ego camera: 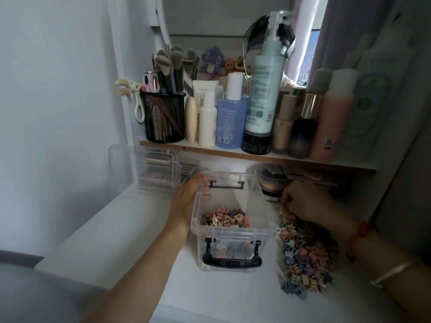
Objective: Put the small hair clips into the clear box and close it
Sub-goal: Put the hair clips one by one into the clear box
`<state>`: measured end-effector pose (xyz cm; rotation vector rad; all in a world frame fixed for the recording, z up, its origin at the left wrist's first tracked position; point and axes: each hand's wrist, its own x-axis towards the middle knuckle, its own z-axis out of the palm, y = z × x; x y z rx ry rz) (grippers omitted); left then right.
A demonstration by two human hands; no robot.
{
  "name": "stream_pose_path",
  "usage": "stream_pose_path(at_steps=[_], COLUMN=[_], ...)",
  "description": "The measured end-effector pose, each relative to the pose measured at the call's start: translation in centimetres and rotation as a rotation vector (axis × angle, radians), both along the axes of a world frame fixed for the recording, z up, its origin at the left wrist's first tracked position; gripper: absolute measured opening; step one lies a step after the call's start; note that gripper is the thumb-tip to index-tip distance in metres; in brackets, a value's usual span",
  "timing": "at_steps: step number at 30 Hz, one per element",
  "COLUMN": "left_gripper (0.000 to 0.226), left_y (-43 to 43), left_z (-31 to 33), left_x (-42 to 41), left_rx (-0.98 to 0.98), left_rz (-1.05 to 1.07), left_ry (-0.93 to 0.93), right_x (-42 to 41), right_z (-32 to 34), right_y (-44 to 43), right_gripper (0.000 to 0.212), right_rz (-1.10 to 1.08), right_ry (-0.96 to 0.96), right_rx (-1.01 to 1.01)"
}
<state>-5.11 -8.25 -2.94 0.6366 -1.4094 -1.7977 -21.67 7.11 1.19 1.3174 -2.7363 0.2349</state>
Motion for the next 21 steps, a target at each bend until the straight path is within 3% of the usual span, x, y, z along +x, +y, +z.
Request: stream_pose_path(at_steps=[2, 5, 7, 9, 11, 14, 17, 21], left_gripper=[0.029, 0.023, 0.023, 0.039, 0.039, 0.037, 0.053, 0.042], left_y=[0.0, 0.0, 0.0, -0.1, -0.1, 0.0, -0.1, 0.0], left_z=[0.0, -0.1, 0.0, 0.2, 0.2, 0.3, 0.3, 0.2], left_x=[0.0, 0.0, 0.0, 0.1, 0.1, 0.1, 0.1, 0.1], left_rx=[-0.004, -0.017, -0.022, -0.014, -0.021, -0.032, -0.027, -0.028], left_rz=[-0.003, -0.005, -0.007, -0.018, -0.020, -0.029, -0.049, -0.033], left_ry=[0.001, -0.006, -0.001, 0.017, 0.013, -0.011, -0.001, -0.005], right_x=[0.3, 2.3, 3.1, 2.8, 1.4, -0.5, -1.0, -0.6], right_z=[1.0, 3.8, 5.1, 5.4, 4.4, 1.7, -0.2, -0.4], right_y=[-0.1, 0.1, 0.6, 1.0, 1.0, 1.0, 0.7, 0.2], right_gripper=[0.016, 0.018, 0.015, 0.016, 0.018, 0.023, 0.028, 0.025], right_rz=[0.027, 0.255, 0.335, 0.281, 0.154, 0.055, 0.061, 0.046], right_ry=[-0.107, -0.711, -0.897, -0.823, -0.541, -0.176, -0.094, -0.082], right_rx=[-0.236, -0.669, -0.737, -0.701, -0.578, -0.225, 0.002, -0.043])
